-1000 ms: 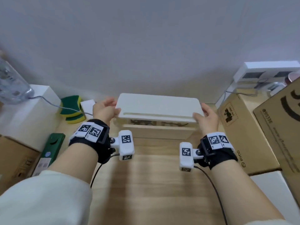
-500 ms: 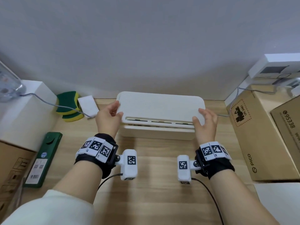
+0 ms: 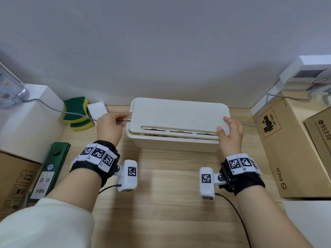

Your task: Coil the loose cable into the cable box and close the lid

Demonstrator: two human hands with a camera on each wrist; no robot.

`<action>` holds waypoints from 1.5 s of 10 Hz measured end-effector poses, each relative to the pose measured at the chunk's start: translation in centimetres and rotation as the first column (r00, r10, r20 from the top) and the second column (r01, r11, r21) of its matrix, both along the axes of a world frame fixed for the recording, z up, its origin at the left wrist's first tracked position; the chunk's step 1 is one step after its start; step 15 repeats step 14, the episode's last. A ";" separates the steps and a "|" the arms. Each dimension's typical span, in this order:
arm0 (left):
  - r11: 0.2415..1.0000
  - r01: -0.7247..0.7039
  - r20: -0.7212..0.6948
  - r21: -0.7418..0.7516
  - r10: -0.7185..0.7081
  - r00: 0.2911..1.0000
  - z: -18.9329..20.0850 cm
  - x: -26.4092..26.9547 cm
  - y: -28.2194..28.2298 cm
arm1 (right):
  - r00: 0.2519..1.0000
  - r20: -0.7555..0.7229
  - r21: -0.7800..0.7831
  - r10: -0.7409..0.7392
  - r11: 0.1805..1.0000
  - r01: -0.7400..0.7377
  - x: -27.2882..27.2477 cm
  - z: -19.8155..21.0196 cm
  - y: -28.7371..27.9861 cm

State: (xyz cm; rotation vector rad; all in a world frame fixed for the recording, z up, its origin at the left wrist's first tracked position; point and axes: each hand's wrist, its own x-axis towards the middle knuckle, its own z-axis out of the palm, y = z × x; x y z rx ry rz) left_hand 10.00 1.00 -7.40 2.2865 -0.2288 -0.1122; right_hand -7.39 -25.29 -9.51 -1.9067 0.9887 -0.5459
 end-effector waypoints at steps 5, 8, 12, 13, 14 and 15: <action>0.985 0.132 -0.369 0.112 -0.083 0.926 -0.6 3.2 -0.6 | 0.999 0.011 0.015 0.031 0.999 -0.031 -0.2 0.2 0.0; 0.973 -0.130 -0.372 -0.193 0.050 0.927 -0.6 1.8 -0.5 | 0.999 -0.034 0.001 0.035 0.999 -0.035 -0.2 0.2 0.0; 0.998 0.020 -0.320 -0.064 -0.040 0.946 0.7 -1.2 -1.7 | 0.852 -0.519 -0.255 0.071 0.938 -0.234 0.2 1.4 1.5; 1.000 -0.003 -0.261 0.012 0.006 0.965 2.5 -1.4 -2.2 | 0.755 -0.637 -0.122 0.152 0.948 -0.294 0.9 3.0 1.4; 0.967 0.021 -0.275 -0.254 -0.093 0.957 4.8 -2.5 -2.9 | 0.825 -0.470 0.073 0.313 0.946 -0.317 1.1 5.0 1.8; 0.967 0.021 -0.275 -0.254 -0.093 0.957 4.8 -2.5 -2.9 | 0.825 -0.470 0.073 0.313 0.946 -0.317 1.1 5.0 1.8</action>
